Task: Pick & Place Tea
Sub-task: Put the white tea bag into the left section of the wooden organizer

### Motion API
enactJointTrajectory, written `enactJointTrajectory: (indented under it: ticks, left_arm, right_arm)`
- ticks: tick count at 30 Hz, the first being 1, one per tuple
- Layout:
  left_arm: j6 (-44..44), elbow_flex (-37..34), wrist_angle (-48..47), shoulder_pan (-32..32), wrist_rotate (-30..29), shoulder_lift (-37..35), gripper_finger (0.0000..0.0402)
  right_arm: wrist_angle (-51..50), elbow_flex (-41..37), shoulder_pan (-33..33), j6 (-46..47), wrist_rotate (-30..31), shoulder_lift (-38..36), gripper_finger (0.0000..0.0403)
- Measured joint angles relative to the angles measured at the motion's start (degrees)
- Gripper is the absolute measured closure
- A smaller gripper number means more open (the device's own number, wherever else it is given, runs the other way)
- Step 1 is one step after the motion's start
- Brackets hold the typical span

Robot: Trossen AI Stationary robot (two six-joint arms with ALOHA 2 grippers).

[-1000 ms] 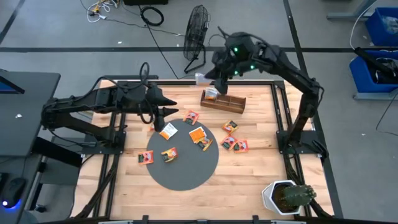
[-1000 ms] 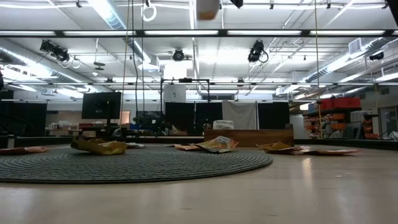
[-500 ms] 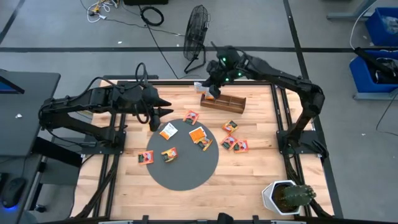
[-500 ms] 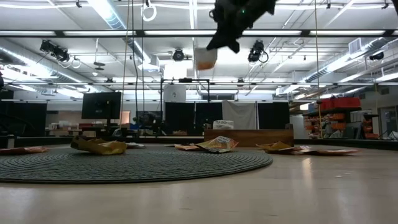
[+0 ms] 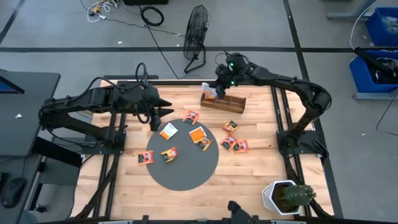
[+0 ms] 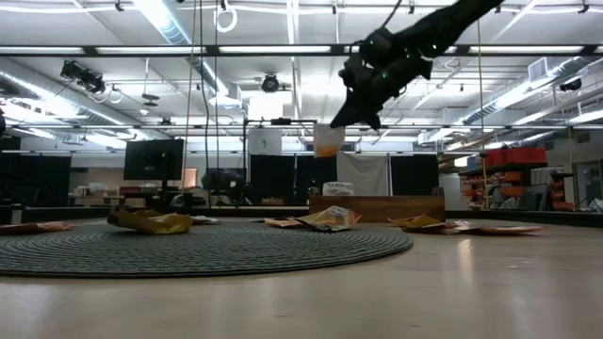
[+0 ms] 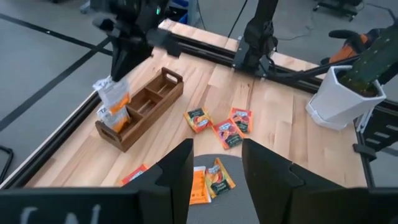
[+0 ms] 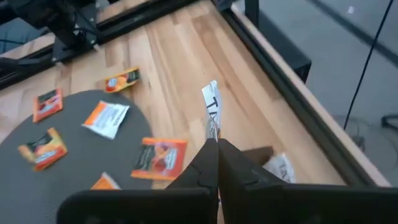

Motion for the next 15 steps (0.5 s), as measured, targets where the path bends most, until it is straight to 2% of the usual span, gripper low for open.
enactJointTrajectory:
  ticks: [3, 10, 15]
  left_arm:
    - [0.01, 0.00, 1.24, 0.00, -0.01, 0.00, 0.0259]
    - [-1.98, 0.00, 4.37, 0.00, 0.00, 0.00, 0.0259]
    - [-1.97, 0.00, 6.93, 0.00, -0.01, 0.04, 0.0259]
  right_arm:
    - [6.02, -4.12, -1.41, 0.10, -0.33, 0.00, 0.0403]
    - [13.20, -11.45, -5.22, -1.68, -1.42, 0.02, 0.0403]
    - [17.42, -13.43, -6.07, -1.83, -2.67, 0.84, 0.0403]
